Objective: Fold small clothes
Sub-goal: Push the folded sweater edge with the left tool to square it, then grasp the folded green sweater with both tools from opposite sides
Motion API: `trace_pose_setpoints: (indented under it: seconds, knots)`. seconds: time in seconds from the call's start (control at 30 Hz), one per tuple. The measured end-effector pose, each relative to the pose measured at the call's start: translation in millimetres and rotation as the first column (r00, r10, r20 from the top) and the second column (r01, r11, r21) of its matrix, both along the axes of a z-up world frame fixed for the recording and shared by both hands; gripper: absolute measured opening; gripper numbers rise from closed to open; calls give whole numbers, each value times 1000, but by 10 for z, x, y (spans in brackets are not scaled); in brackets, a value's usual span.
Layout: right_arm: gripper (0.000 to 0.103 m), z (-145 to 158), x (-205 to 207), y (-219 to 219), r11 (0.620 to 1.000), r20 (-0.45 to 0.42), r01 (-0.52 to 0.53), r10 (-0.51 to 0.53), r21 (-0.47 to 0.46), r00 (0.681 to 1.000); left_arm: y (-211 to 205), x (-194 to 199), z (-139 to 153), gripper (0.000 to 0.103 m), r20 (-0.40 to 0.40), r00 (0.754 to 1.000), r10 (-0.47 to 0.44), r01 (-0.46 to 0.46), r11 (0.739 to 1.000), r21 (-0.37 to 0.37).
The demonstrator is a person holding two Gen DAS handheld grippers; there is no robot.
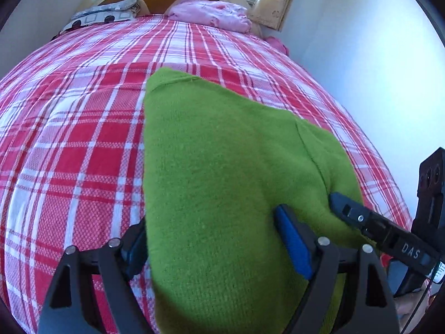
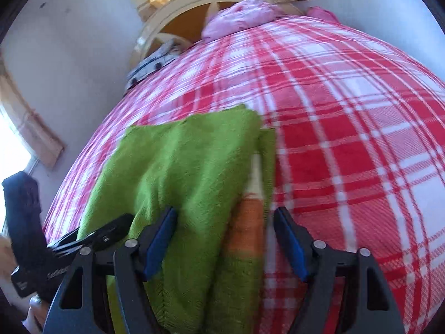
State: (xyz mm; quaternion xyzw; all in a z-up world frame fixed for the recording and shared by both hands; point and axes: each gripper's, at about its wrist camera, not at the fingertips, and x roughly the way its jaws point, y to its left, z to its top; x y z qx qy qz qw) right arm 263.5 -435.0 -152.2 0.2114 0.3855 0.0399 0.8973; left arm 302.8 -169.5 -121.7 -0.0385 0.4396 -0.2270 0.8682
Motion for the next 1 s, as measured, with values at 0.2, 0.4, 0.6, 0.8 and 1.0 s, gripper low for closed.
trace_pose_setpoints:
  seconds: [0.2, 0.4, 0.6, 0.8, 1.0]
  knots:
    - [67, -27, 50, 7, 1000, 1, -15, 15, 24, 1000, 25, 17, -27, 85, 1, 1000, -11, 11, 999, -34]
    - [68, -9, 84, 97, 999, -2, -14, 14, -39, 1000, 14, 31, -34, 85, 1, 1000, -11, 11, 999, -42]
    - [49, 55, 68, 260, 990, 19, -43, 46, -136, 999, 29, 11, -38, 76, 11, 1000, -16, 16, 998, -63]
    - [46, 103, 61, 405, 967, 35, -24, 34, -253, 999, 37, -7, -29, 69, 23, 1000, -4, 5, 997, -73]
    - [59, 25, 122, 193, 992, 8, 2, -1, -127, 1000, 31, 7, -32, 69, 21, 1000, -3, 5, 997, -75]
